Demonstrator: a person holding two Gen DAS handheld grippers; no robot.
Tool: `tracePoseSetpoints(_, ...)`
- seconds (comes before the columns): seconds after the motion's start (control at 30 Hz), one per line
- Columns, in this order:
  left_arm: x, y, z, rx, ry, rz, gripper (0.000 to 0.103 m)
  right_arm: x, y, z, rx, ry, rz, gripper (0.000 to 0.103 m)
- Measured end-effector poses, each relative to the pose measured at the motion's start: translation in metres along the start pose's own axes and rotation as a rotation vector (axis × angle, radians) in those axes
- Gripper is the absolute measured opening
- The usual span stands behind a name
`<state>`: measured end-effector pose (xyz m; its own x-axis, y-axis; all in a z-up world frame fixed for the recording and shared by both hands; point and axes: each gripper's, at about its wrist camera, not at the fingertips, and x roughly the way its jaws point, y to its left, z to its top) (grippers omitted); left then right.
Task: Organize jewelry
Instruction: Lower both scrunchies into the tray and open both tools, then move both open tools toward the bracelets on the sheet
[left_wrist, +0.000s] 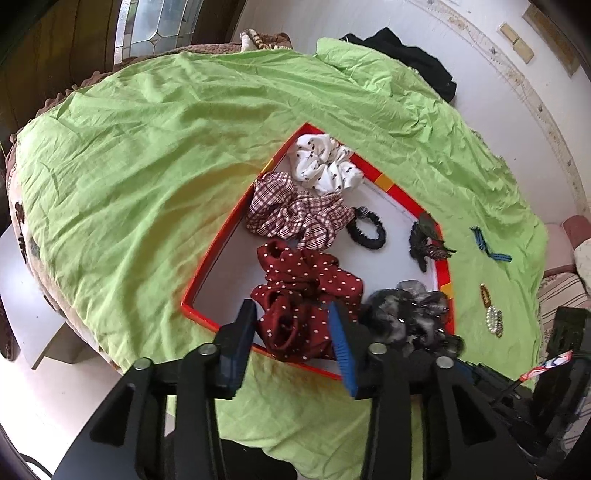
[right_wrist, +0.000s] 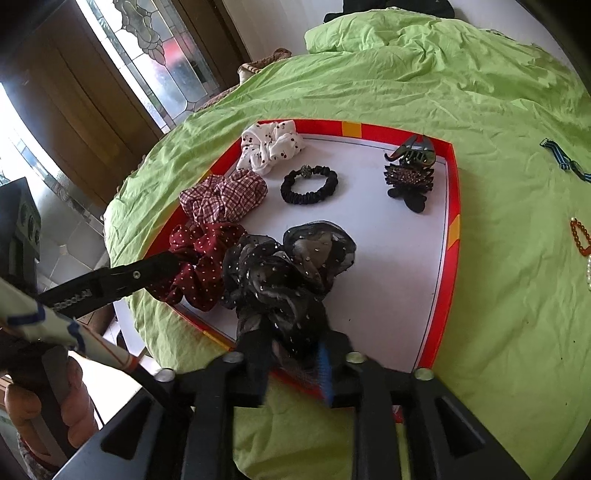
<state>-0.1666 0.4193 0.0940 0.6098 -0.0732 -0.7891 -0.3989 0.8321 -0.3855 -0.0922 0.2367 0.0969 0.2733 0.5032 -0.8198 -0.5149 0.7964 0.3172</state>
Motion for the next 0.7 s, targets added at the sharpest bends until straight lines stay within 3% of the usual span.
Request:
tracePoseSetpoints(0.27,-0.026,-0.018,-0.005,0.019,-0.048,0.002,0.047,-0.028,0.002,-0.003,-0.024,-0.052,-0.014,0.048)
tracePoseSetpoints(0.7,-0.061,-0.068,-0.022,0.17,-0.158,0.111,0.047,-0.079,-0.026,-0.024,0.002,-0.134,-0.071,0.052)
